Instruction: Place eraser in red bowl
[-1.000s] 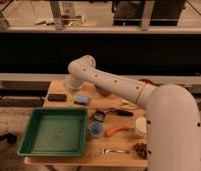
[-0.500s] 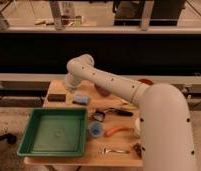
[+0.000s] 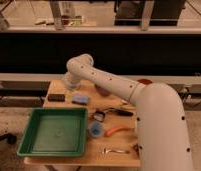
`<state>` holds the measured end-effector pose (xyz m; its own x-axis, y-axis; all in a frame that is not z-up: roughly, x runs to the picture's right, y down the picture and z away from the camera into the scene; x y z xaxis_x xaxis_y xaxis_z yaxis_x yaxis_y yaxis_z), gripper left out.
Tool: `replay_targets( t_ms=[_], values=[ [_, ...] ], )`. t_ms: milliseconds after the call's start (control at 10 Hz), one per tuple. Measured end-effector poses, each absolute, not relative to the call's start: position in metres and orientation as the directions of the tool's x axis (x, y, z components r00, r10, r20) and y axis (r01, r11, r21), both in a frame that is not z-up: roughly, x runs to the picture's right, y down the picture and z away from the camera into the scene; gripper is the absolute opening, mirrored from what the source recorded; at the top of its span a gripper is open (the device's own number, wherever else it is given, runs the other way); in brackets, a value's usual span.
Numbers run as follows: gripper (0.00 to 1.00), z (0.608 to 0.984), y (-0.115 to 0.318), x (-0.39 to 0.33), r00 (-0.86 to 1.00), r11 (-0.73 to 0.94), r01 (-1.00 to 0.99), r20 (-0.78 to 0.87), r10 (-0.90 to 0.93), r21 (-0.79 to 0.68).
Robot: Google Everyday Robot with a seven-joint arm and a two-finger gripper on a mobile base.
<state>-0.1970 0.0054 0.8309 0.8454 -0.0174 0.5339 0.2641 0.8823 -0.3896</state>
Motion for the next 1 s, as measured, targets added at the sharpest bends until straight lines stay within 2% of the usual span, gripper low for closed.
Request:
replay_targets(
  t_ms=[400, 1000],
  values=[
    [0.80, 0.834, 0.010, -0.237, 0.838, 0.872, 0.299, 0.543, -0.047, -0.387],
    [0.80, 0.847, 0.008, -0.248, 0.808, 0.877, 0.329, 0.585, -0.071, -0.349]
  ],
)
